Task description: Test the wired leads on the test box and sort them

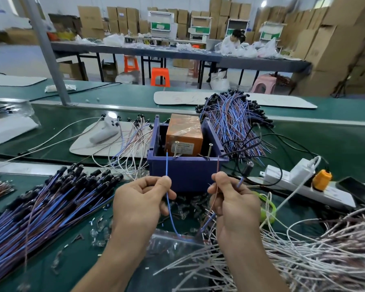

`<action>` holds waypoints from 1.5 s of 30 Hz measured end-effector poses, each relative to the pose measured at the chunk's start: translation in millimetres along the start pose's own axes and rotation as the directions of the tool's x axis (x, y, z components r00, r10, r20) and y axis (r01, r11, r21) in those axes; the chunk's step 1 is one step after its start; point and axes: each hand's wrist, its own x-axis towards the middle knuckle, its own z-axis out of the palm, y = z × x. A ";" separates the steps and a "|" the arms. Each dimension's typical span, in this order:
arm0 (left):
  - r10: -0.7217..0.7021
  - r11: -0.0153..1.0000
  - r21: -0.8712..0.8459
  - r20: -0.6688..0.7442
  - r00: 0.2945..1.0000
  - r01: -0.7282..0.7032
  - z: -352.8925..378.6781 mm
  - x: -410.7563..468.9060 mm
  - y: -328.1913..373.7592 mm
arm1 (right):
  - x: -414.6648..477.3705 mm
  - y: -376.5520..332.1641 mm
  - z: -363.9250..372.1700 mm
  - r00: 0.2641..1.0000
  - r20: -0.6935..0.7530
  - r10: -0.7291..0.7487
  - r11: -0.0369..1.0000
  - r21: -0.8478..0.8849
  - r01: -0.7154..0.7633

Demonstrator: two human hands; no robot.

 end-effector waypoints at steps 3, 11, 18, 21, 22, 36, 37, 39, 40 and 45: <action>0.008 1.000 -0.020 0.002 1.000 -0.008 1.4 0.0 0.0 | 0.3 1.0 -0.4 1.000 0.001 0.005 1.000 0.004 -0.005; 0.005 0.999 -0.044 0.010 1.000 -0.005 3.2 1.8 -2.3 | 5.7 0.9 1.0 0.999 -0.037 0.000 1.000 0.010 0.001; 0.010 0.998 -0.062 0.021 1.000 -0.008 3.2 3.3 -4.9 | 8.3 0.3 3.0 0.999 -0.043 0.002 1.000 0.008 -0.002; 0.013 0.997 -0.076 0.024 1.000 -0.012 3.5 3.2 -5.4 | 9.9 1.3 3.0 0.999 -0.041 -0.007 1.000 0.003 0.008; 0.014 0.997 -0.079 0.024 1.000 -0.012 3.6 3.5 -5.4 | 10.3 1.5 3.1 0.999 -0.040 -0.011 1.000 0.001 0.011; 0.015 0.998 -0.060 0.029 0.999 -0.014 2.4 3.3 -3.0 | 10.9 5.8 3.6 0.999 0.026 -0.038 0.999 -0.020 0.039; 0.017 0.998 -0.059 0.026 1.000 -0.015 2.3 3.3 -2.8 | 11.0 5.9 3.7 0.999 0.024 -0.038 0.999 -0.018 0.038; 0.019 0.998 -0.056 0.014 1.000 -0.019 2.0 3.6 -2.6 | 11.2 5.9 3.8 0.999 0.021 -0.035 0.999 -0.018 0.035; 0.018 0.998 -0.053 0.009 1.000 -0.018 1.8 3.8 -2.8 | 11.4 6.0 3.8 0.999 0.018 -0.034 0.999 -0.020 0.034; 0.004 0.999 -0.041 0.020 1.000 -0.004 3.0 5.1 -3.7 | 12.4 6.5 3.7 0.999 0.009 -0.035 0.999 -0.023 0.035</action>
